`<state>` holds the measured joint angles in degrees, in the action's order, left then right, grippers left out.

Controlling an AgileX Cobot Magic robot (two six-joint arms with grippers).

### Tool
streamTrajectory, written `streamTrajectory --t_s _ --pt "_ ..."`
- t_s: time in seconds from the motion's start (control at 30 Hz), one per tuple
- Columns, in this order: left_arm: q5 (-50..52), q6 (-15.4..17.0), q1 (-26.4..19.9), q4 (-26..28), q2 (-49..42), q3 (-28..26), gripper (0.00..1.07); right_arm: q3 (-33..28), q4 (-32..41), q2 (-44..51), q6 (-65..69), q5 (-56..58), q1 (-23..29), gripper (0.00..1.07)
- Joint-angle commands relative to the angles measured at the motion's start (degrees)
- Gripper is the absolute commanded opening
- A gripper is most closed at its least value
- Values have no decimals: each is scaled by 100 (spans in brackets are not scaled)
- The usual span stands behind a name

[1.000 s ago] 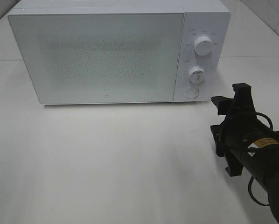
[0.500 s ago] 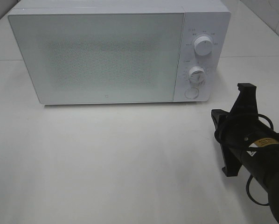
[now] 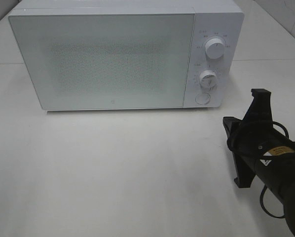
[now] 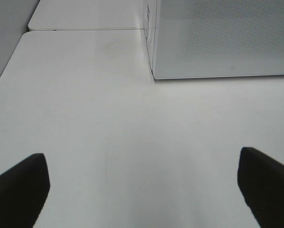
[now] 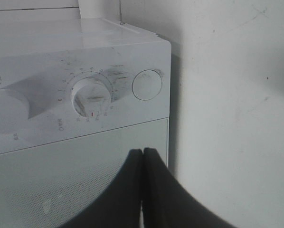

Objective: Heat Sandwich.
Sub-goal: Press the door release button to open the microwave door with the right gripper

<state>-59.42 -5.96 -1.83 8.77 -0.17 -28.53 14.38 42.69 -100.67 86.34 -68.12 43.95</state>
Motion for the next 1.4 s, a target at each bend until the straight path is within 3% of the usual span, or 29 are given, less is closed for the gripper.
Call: streamTrajectory --t_s 0.03,0.73,1.07,1.4 --pt "0 11 0 17 -160 17 101 103 -57 -11 63 206 0 1" --pt "0 11 0 17 -160 17 101 1501 -1232 -894 -86 1043 -1112 0" --pt "0 11 0 17 -160 17 101 2338 -1404 -1398 -178 1473 -1398 1" --pt "0 11 0 17 -160 17 101 2773 -1364 -1742 -286 1524 -1662 1"
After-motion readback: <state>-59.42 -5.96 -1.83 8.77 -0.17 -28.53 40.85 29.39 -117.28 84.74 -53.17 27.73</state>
